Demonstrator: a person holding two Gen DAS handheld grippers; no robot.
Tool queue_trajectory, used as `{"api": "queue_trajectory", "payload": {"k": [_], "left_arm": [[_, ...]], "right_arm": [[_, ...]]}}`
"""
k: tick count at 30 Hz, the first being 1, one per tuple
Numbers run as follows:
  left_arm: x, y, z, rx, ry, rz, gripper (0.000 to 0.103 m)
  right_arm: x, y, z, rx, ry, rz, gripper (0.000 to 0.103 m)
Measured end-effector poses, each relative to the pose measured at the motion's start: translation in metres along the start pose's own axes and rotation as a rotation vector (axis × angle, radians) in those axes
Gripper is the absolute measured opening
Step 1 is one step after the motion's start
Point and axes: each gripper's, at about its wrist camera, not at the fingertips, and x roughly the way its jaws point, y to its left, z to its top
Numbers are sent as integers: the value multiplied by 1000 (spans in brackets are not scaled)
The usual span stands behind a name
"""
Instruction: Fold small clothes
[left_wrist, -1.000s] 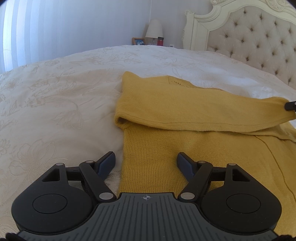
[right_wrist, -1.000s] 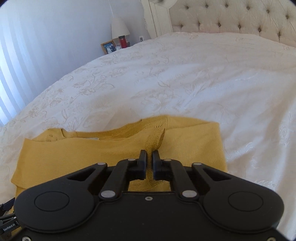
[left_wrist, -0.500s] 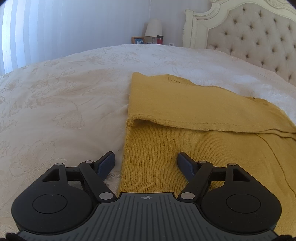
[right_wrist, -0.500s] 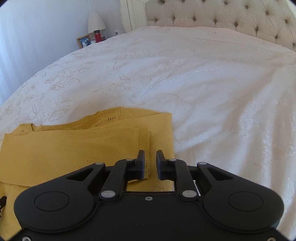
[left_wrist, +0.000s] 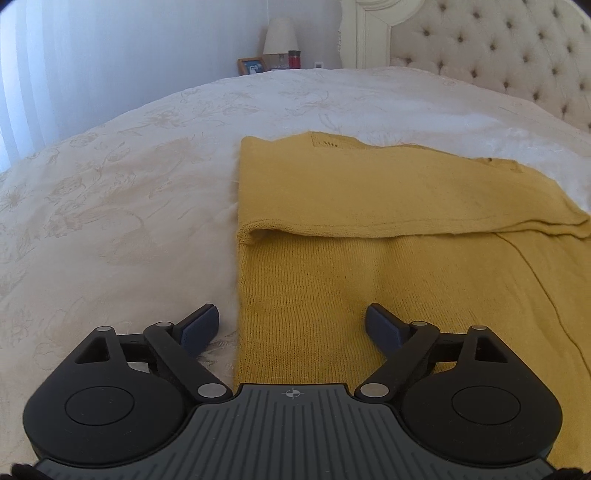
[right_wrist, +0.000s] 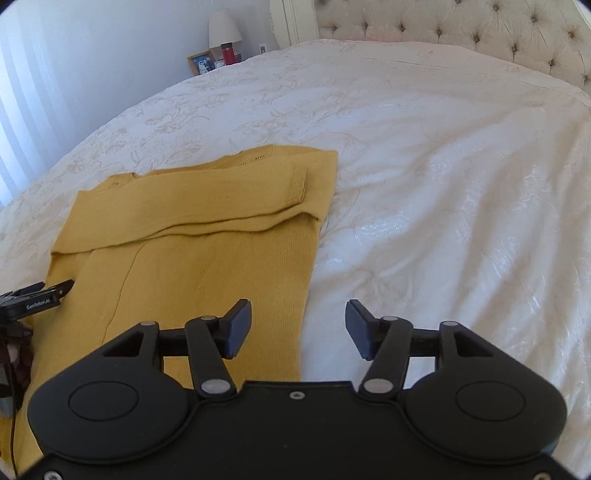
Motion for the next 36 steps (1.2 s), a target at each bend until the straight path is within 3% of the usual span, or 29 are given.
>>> {"api": "queue_trajectory", "payload": {"k": [8,21,27,36], "left_arm": [[-50,16,-20,12,114,-66,86],[-130,29,-99,-51,210,-55,87],[-143,34,-110,-91,256,-89,87],[-144,39,-116,-94,267,-141,86]], "right_arm": [[-25,-7,-23,60,107,88,67],[-33,-7,-47,15,328,112,71],[-24,-20,-58,43,471,108,71],[-9,-35,-65,149,584,243,71]]}}
